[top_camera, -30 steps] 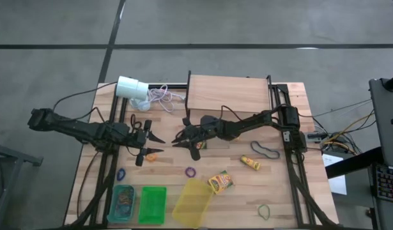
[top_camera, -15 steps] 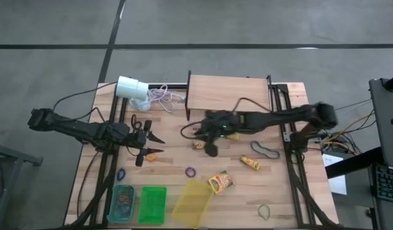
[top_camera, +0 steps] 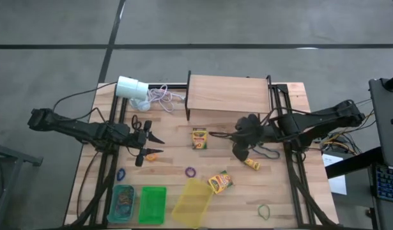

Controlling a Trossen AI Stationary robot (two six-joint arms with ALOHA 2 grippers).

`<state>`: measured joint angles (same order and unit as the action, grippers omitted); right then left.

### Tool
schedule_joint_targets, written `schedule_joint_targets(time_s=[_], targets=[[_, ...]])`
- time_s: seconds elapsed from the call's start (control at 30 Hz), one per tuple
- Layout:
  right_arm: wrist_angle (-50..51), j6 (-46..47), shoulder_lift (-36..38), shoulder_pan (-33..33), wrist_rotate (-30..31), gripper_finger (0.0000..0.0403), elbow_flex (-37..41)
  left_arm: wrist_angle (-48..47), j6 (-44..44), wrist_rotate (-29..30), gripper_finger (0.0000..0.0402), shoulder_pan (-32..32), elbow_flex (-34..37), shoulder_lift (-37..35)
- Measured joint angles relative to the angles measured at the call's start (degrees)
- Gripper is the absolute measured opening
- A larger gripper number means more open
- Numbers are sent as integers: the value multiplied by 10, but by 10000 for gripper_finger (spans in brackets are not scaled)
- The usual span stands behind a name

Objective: Pick & Place Office Desk Supplies
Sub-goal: Put the blue rubberband into the blue bin

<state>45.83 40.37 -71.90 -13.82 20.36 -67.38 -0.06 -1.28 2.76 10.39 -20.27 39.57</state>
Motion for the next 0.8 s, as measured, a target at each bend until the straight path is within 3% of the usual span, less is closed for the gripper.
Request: schedule_joint_targets(time_s=[0.8], targets=[[5, -5, -11, -12, 7, 68, 1, -3, -2, 0, 162, 0, 0, 0]])
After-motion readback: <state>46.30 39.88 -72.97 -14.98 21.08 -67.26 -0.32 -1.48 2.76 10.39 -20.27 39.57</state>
